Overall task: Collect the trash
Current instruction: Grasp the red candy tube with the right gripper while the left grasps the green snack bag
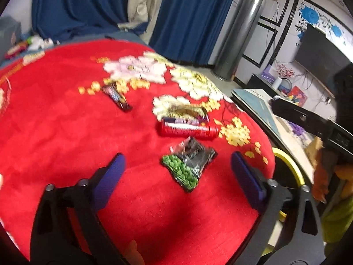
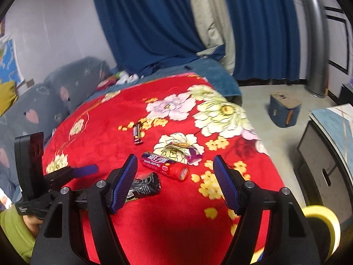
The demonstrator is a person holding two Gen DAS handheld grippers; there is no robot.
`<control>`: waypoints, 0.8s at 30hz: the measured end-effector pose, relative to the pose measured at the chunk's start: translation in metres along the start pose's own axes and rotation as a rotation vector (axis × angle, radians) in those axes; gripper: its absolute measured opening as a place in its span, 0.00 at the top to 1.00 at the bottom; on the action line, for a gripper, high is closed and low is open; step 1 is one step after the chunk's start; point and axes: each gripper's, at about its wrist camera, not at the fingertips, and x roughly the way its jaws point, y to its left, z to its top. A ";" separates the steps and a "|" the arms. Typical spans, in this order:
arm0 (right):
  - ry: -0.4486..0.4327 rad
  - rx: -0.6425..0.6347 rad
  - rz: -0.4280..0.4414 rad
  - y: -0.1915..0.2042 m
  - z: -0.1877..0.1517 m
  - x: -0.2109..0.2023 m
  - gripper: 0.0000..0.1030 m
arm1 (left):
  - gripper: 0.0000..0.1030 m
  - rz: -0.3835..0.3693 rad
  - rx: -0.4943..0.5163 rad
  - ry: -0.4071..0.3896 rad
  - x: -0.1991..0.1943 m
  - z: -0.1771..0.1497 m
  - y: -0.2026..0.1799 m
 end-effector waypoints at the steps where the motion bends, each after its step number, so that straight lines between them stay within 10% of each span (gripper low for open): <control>1: 0.021 -0.018 0.009 0.001 0.002 0.009 0.34 | 0.25 -0.009 -0.008 0.015 0.004 -0.001 0.002; 15: 0.209 -0.184 0.073 0.010 0.012 0.098 0.40 | 0.45 -0.142 -0.074 0.122 0.049 -0.007 0.010; 24: 0.297 -0.259 0.101 0.023 0.008 0.129 0.48 | 0.82 -0.195 -0.114 0.174 0.044 -0.009 0.021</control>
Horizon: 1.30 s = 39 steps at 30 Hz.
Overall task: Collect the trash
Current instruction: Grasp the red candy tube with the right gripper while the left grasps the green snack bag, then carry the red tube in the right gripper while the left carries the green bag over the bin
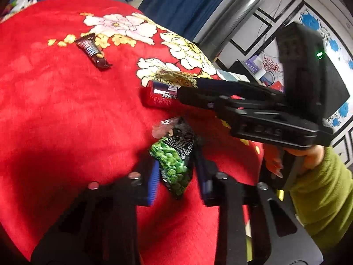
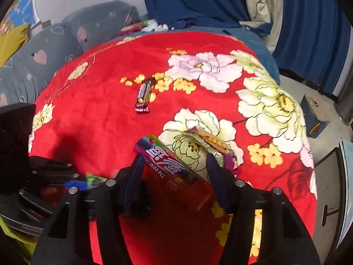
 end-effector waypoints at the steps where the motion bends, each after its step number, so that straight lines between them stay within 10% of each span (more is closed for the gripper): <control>1: 0.016 0.001 0.008 -0.001 0.000 0.004 0.50 | 0.84 -0.007 -0.008 0.003 -0.004 0.000 0.002; 12: 0.056 0.042 0.034 -0.001 -0.018 0.016 0.51 | 0.94 0.049 -0.052 -0.118 -0.054 0.017 0.024; 16: -0.003 0.100 0.017 -0.002 -0.030 0.009 0.69 | 0.94 0.058 -0.029 -0.145 -0.061 0.020 0.018; 39: -0.303 0.328 -0.037 0.006 -0.104 -0.115 0.72 | 0.94 -0.018 0.120 -0.180 -0.059 0.014 -0.049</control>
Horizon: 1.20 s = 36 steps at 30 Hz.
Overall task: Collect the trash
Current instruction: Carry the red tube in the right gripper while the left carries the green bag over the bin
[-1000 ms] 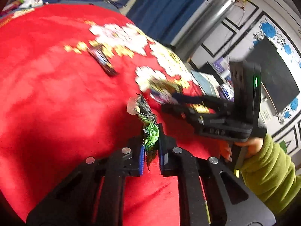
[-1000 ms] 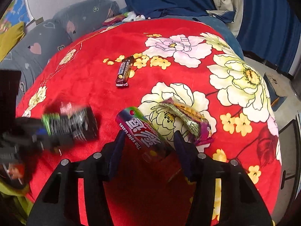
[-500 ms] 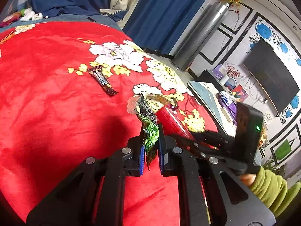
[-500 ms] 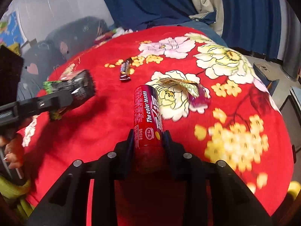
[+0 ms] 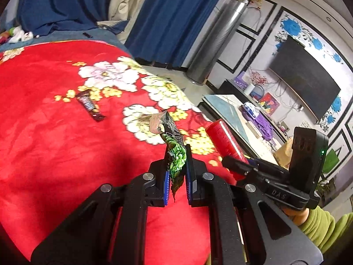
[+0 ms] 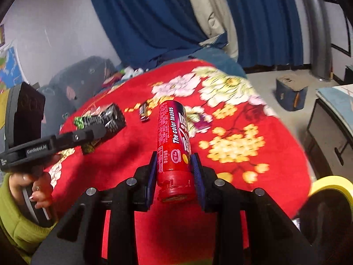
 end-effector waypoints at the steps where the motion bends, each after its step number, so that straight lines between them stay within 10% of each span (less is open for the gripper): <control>1: -0.012 0.002 -0.011 -0.003 0.000 -0.006 0.72 | 0.94 -0.007 0.007 -0.001 0.001 -0.001 -0.004; 36: -0.187 0.201 -0.356 -0.105 -0.064 -0.135 0.72 | 0.94 -0.159 0.352 0.019 0.042 -0.041 -0.148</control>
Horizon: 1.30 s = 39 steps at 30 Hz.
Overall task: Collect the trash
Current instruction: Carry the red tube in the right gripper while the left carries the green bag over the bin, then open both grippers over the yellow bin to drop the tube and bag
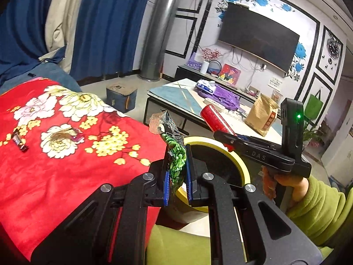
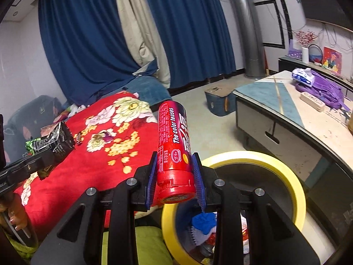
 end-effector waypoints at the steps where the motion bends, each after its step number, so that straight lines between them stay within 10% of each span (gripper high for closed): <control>1: -0.002 0.000 -0.010 -0.003 -0.001 -0.001 0.72 | 0.94 -0.003 0.005 0.003 0.002 0.000 -0.002; 39: 0.088 0.165 -0.134 -0.078 -0.053 -0.004 0.72 | 0.93 -0.073 0.158 0.129 0.081 -0.013 -0.064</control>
